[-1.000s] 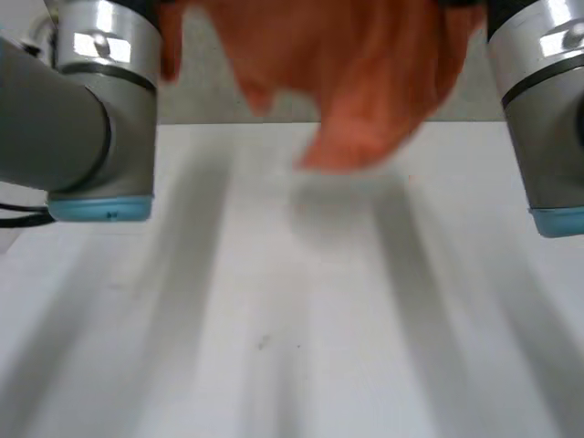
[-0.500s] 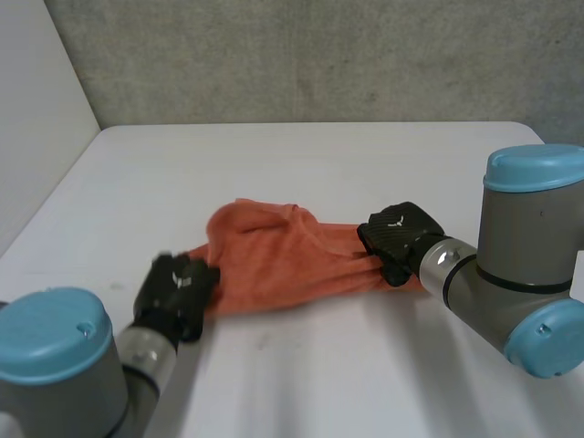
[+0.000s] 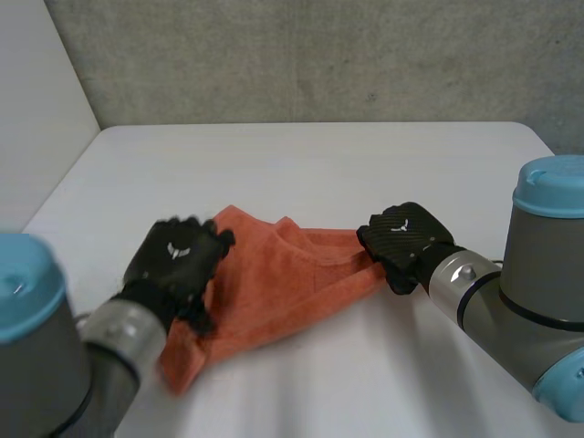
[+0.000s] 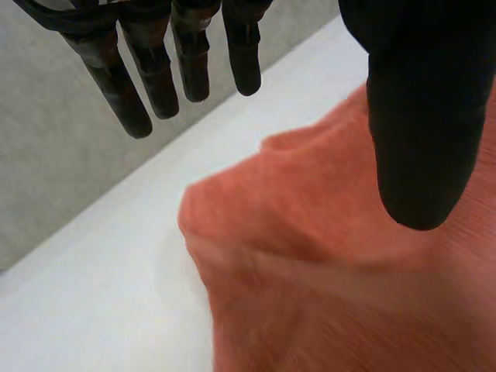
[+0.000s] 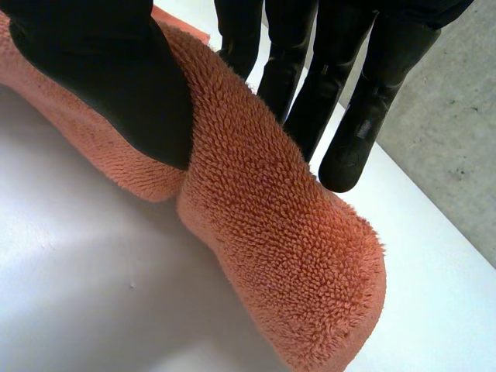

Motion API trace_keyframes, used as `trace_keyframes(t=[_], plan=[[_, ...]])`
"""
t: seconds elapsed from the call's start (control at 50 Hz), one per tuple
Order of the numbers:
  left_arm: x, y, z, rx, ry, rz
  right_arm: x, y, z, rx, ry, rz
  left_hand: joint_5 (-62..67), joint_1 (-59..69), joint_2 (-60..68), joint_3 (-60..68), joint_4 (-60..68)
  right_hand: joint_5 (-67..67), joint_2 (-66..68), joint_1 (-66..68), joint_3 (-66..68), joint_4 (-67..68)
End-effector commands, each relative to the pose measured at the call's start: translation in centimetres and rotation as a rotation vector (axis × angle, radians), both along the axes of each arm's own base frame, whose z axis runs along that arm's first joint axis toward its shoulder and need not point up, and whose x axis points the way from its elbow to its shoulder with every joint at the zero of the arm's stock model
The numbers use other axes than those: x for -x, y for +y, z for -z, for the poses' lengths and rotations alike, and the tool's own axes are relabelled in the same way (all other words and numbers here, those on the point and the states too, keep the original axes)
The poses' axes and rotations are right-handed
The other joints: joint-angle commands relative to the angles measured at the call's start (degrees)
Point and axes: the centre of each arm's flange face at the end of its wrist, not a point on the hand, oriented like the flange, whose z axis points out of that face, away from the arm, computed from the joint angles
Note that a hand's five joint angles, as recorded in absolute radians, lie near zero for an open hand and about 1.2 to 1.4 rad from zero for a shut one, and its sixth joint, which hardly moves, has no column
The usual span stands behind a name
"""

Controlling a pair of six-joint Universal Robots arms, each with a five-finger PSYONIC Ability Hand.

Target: Fold the laundry

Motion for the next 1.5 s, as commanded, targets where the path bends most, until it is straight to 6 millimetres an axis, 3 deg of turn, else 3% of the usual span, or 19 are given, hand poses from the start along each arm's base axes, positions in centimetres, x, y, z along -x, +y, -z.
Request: trace_keyframes(t=[0.02, 0.12, 0.2, 0.36, 0.62, 0.72, 0.74, 0.78, 0.92, 1.04, 1.12, 1.16, 1.26, 1.3, 1.34, 1.4, 1.44, 1.46, 1.5], plan=[[3.6, -5.5, 0.2, 0.053, 0.034, -0.005, 0.1, 0.3, 0.2, -0.002, 0.003, -0.002, -0.8, -1.2, -1.5, -1.7, -1.1, 10.3, 9.0, 21.0, 8.8, 8.2], [6.3, -8.9, 1.1, 0.078, 0.033, 0.046, 0.1, 0.6, 0.3, -0.011, 0.003, -0.015, 0.5, 0.1, -0.1, -0.4, 0.2, 9.7, 8.3, 20.3, 8.2, 7.5], [8.1, -10.3, 2.5, 0.092, 0.010, 0.162, 0.0, 0.8, 0.4, -0.017, 0.000, -0.033, 2.9, 2.5, 2.2, 1.9, 2.5, 9.5, 8.2, 20.1, 8.0, 7.4], [9.8, -13.3, 5.9, 0.083, -0.021, 0.239, 0.0, 0.9, 0.6, -0.024, 0.000, -0.038, 8.6, 8.2, 7.9, 7.7, 8.3, 9.5, 8.2, 20.1, 8.0, 7.4], [8.0, -16.3, 9.5, 0.075, -0.183, 0.170, 0.2, 0.7, 0.7, -0.027, 0.002, -0.029, 19.3, 18.9, 18.7, 18.4, 19.0, 9.5, 8.2, 20.1, 8.0, 7.4], [7.4, -16.6, 9.8, 0.068, -0.197, 0.143, 0.3, 0.6, 0.7, -0.025, 0.001, -0.026, 42.5, 42.1, 41.9, 41.6, 42.2, 9.5, 8.2, 20.1, 8.0, 7.4], [7.3, -16.5, 9.7, 0.068, -0.196, 0.144, 0.4, 0.5, 0.6, -0.025, 0.002, -0.020, 53.7, 53.3, 53.1, 52.8, 53.4, 9.5, 8.2, 20.1, 8.0, 7.4], [7.2, -16.4, 9.5, 0.072, -0.195, 0.142, 0.4, 0.4, 0.6, -0.023, 0.002, -0.016, 61.7, 61.3, 61.1, 60.8, 61.4, 9.6, 8.3, 20.3, 8.2, 7.5], [6.7, -15.7, 4.4, 0.227, -0.123, 0.121, 0.4, -0.2, -0.2, 0.003, -0.008, 0.001, 61.7, 61.3, 61.1, 60.8, 61.4, 10.1, 8.8, 20.8, 8.7, 8.0], [5.4, -12.9, 0.2, 0.300, -0.088, 0.111, 0.5, -0.1, -0.7, -0.022, 0.008, 0.002, 61.7, 61.3, 61.1, 60.8, 61.4, 10.3, 9.0, 21.0, 8.8, 8.2], [4.2, -10.8, 0.1, 0.264, -0.110, 0.118, 1.2, 0.9, -0.7, -0.107, 0.099, -0.018, 61.7, 61.3, 61.1, 60.8, 61.4, 10.3, 9.0, 21.0, 8.8, 8.2], [3.0, -8.6, 1.6, 0.154, -0.174, 0.136, 1.5, 1.2, -0.7, -0.126, 0.129, -0.024, 61.7, 61.3, 61.1, 60.8, 61.4, 10.3, 9.0, 21.0, 8.8, 8.2], [1.4, -6.2, 4.4, -0.030, -0.302, 0.172, 3.0, 2.5, -0.4, -0.206, 0.319, -0.095, 61.7, 61.3, 61.1, 60.8, 61.4, 9.8, 8.5, 20.5, 8.3, 7.7], [1.6, -6.7, 5.1, -0.037, -0.312, 0.173, 2.3, 1.3, -0.8, -0.135, 0.310, -0.101, 61.7, 61.3, 61.1, 60.8, 61.4, 9.8, 8.5, 20.5, 8.3, 7.7], [2.3, -8.8, 5.6, 0.000, -0.304, 0.162, 1.8, 0.3, -0.9, -0.099, 0.292, -0.095, 61.7, 61.3, 61.1, 60.8, 61.4, 10.3, 9.0, 21.0, 8.8, 8.2], [3.9, -11.8, 4.0, 0.116, -0.255, 0.140, 0.4, -2.8, -0.7, -0.011, 0.253, -0.057, 61.7, 61.3, 61.1, 60.8, 61.4, 10.7, 9.4, 21.3, 9.2, 8.6], [4.4, -12.7, 3.1, 0.157, -0.237, 0.133, -0.5, -5.6, -2.0, 0.103, 0.195, 0.015, 61.7, 61.3, 61.1, 60.8, 61.4, 10.7, 9.4, 21.3, 9.2, 8.6], [5.6, -15.1, -0.6, 0.305, -0.170, 0.108, -0.7, -6.6, -2.9, 0.156, 0.168, 0.045, 61.7, 61.3, 61.1, 60.8, 61.4, 11.2, 9.9, 21.8, 9.7, 9.1], [6.3, -16.5, -3.9, 0.432, -0.110, 0.082, -1.1, -8.3, -5.3, 0.274, 0.101, 0.105, 61.7, 61.3, 61.1, 60.8, 61.4, 11.5, 10.2, 22.2, 10.0, 9.4]])
